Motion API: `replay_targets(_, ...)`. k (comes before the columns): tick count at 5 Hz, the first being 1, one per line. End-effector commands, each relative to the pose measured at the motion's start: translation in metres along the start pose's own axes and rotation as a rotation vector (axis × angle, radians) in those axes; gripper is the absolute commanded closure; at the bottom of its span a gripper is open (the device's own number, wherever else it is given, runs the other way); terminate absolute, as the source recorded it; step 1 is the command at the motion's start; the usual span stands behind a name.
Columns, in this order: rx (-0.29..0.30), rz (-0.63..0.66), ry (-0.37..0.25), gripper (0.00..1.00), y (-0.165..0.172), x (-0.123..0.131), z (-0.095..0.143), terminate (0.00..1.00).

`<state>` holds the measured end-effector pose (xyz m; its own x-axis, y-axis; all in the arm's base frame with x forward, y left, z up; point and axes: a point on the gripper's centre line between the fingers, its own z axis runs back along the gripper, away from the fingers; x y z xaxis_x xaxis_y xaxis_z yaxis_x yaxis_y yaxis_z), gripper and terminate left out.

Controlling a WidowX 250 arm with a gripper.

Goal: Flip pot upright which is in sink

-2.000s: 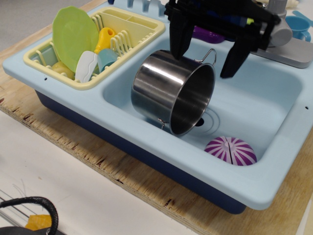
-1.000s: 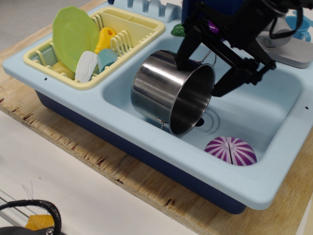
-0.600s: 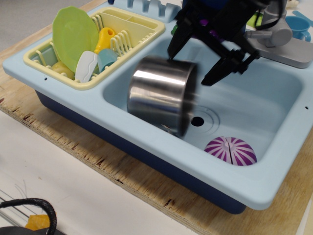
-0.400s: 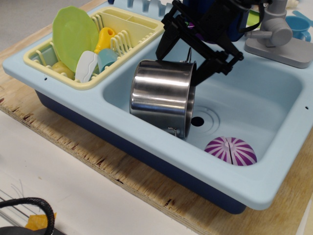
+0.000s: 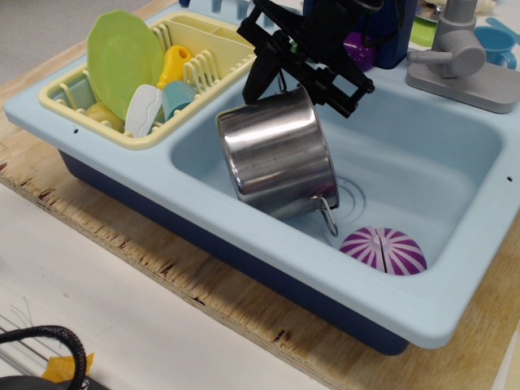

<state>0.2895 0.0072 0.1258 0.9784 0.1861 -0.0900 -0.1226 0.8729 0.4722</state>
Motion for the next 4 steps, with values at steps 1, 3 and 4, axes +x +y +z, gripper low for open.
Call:
replay_targets(1, -0.102, 0.056, -0.041, 1.0, 0.014, -0.007, 0.02, 0.0)
replay_targets(3, -0.307, 0.124, -0.203, 1.0, 0.032, -0.002, 0.045, 0.0)
replay_targets(4, -0.418, 0.163, -0.244, 1.0, 0.042, 0.001, 0.039, 0.0)
